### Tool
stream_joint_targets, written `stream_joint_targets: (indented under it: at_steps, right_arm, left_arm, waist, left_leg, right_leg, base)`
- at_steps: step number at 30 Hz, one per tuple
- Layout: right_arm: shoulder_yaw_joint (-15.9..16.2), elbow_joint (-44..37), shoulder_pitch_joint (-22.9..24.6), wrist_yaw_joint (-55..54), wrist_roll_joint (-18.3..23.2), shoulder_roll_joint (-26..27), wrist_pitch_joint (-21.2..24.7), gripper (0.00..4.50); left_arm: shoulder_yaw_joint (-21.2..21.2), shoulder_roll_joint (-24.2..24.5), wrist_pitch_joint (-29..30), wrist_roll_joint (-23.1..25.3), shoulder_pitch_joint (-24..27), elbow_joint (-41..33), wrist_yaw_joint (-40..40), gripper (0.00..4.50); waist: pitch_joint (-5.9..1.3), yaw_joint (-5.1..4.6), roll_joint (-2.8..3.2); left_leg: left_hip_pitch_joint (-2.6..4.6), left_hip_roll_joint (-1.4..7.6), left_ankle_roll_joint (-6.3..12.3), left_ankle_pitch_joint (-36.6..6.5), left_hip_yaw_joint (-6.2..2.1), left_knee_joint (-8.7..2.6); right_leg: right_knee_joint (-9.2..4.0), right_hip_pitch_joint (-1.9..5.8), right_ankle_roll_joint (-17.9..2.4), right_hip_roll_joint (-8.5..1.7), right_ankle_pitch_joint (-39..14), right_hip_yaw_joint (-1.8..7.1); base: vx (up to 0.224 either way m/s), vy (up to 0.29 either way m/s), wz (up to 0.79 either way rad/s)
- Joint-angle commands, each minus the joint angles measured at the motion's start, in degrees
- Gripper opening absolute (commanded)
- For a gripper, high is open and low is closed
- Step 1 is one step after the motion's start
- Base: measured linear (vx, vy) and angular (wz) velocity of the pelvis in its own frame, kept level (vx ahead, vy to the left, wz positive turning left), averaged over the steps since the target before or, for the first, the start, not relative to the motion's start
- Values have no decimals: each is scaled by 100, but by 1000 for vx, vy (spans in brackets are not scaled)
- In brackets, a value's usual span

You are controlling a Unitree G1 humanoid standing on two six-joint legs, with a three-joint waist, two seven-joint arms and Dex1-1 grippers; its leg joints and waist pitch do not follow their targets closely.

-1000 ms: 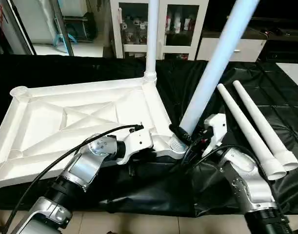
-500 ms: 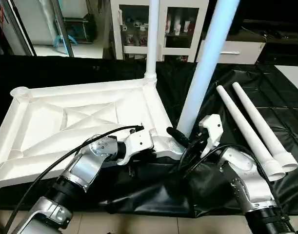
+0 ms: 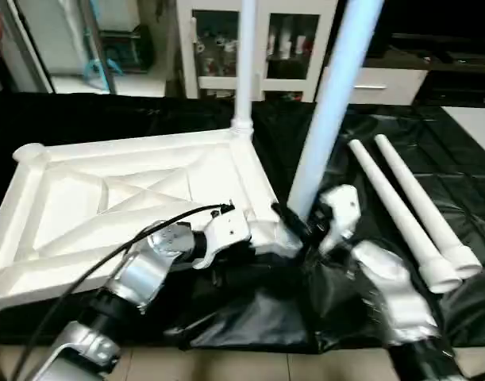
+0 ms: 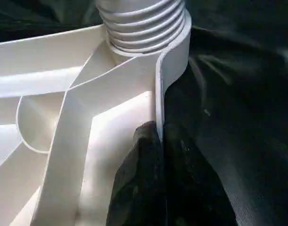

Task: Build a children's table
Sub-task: Insert table leg to table base

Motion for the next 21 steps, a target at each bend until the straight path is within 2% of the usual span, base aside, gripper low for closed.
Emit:
stream_joint_targets:
  at_steps: [1,2,3,4,5,6,7,8,10,11,14,16,17,18,19,20,21]
  right_arm:
    - [-531,899,90,-994,-427,-144,373,187]
    - [-618,1064,-50,-1317,-445,-68,425,187]
    - [-766,1406,-338,-1905,-467,66,510,187]
    - [-766,1406,-338,-1905,-467,66,510,187]
    - [-860,1678,-571,-2288,-458,157,549,187]
    - [-860,1678,-571,-2288,-458,157,549,187]
    - [-885,1760,-640,-2392,-451,182,550,187]
    - [-932,1953,-800,-2613,-428,244,546,187]
    - [-1033,2332,-1134,-3046,-360,383,519,187]
    - [-1052,2483,-1276,-3199,-343,440,513,187]
    - [-1043,2946,-1680,-3735,-379,565,397,187]
    - [-1059,3105,-1821,-3955,-407,611,320,187]
    - [-1044,3322,-2014,-4175,-470,661,209,187]
    - [-1024,3381,-2066,-4233,-506,669,166,187]
    - [-1011,3462,-2127,-4264,-534,681,135,187]
    - [-1003,3519,-2166,-4309,-557,687,122,187]
    - [-1012,3591,-2207,-4346,-558,694,83,187]
  left_arm:
    - [242,-42,124,20,-72,197,365,0]
    - [285,-149,174,46,-178,310,549,0]
    - [371,-374,250,94,-417,545,936,0]
    - [371,-374,250,94,-417,545,936,0]
    - [412,-549,307,136,-626,746,1229,0]
    - [412,-549,307,136,-626,746,1229,0]
    - [416,-598,313,150,-688,809,1307,0]
    - [438,-710,362,166,-816,943,1491,0]
    - [477,-942,480,219,-1081,1208,1894,0]
    - [531,-1057,560,222,-1200,1332,2118,0]
    - [689,-1326,714,214,-1538,1716,2742,0]
    - [750,-1412,757,215,-1645,1826,2950,0]
    - [844,-1539,795,197,-1774,1928,3231,0]
    - [864,-1572,815,186,-1805,1944,3280,0]
    - [872,-1597,816,176,-1835,1975,3317,0]
    - [874,-1608,813,170,-1852,2001,3327,0]
    - [878,-1618,808,169,-1869,2041,3359,0]
  waist:
    - [-143,-74,10]
    - [-149,-94,4]
    - [-149,-125,-26]
    - [-149,-125,-26]
    - [-164,-149,-6]
    - [-178,-167,-36]
    - [-191,-163,-17]
    - [-226,-167,-50]
    - [-230,-161,-33]
    - [-255,-146,-46]
    - [-299,-144,-53]
    - [-332,-118,-60]
    - [-376,-95,-69]
    - [-394,-91,-58]
    - [-408,-78,-72]
    - [-402,-62,-97]
    - [-383,-60,-128]
  left_leg:
    - [65,232,-266,-2793,-185,-588]
    - [74,219,-276,-2841,-192,-583]
    - [82,213,-270,-2842,-187,-578]
    - [82,213,-270,-2842,-187,-578]
    - [93,207,-279,-2829,-193,-568]
    - [80,208,-259,-2753,-188,-569]
    - [52,216,-204,-2560,-188,-577]
    - [12,227,-145,-2242,-169,-576]
    - [13,212,-80,-1967,-125,-550]
    - [1,215,-34,-1707,-115,-532]
    - [-15,199,66,-1143,-91,-480]
    - [-44,179,256,-562,-70,-418]
    - [-49,167,475,-50,-65,-365]
    - [-40,159,579,199,-59,-341]
    - [-57,139,820,551,-52,-298]
    - [-59,141,1053,676,-36,-275]
    - [-67,156,1188,608,-31,-277]
  right_leg:
    - [-592,8,-598,-310,-3065,217]
    - [-605,-2,-560,-305,-3129,208]
    - [-617,-25,-565,-303,-3127,208]
    - [-617,-25,-565,-303,-3127,208]
    - [-617,-20,-586,-301,-3065,200]
    - [-611,-3,-602,-299,-2945,200]
    - [-596,26,-674,-307,-2634,208]
    - [-554,66,-762,-302,-2160,217]
    - [-511,53,-939,-289,-1743,230]
    - [-471,92,-1039,-298,-1422,232]
    - [-381,146,-1213,-287,-722,214]
    - [-304,193,-1345,-291,21,218]
    - [-223,225,-1469,-287,697,212]
    - [-191,216,-1550,-279,999,210]
    - [-151,221,-1663,-271,1427,199]
    - [-139,207,-1753,-286,1548,192]
    - [-158,210,-1778,-298,1356,185]
  base:
    - [0,0,0]
    - [0,0,0]
    - [0,0,0]
    - [0,0,0]
    - [0,0,0]
    - [0,0,0]
    - [0,0,0]
    - [0,0,0]
    - [0,0,0]
    - [0,0,0]
    - [0,0,0]
    - [28,-2,-1]
    - [55,-6,-1]
    - [55,-6,-1]
    - [0,0,0]
    - [0,0,0]
    - [0,0,0]
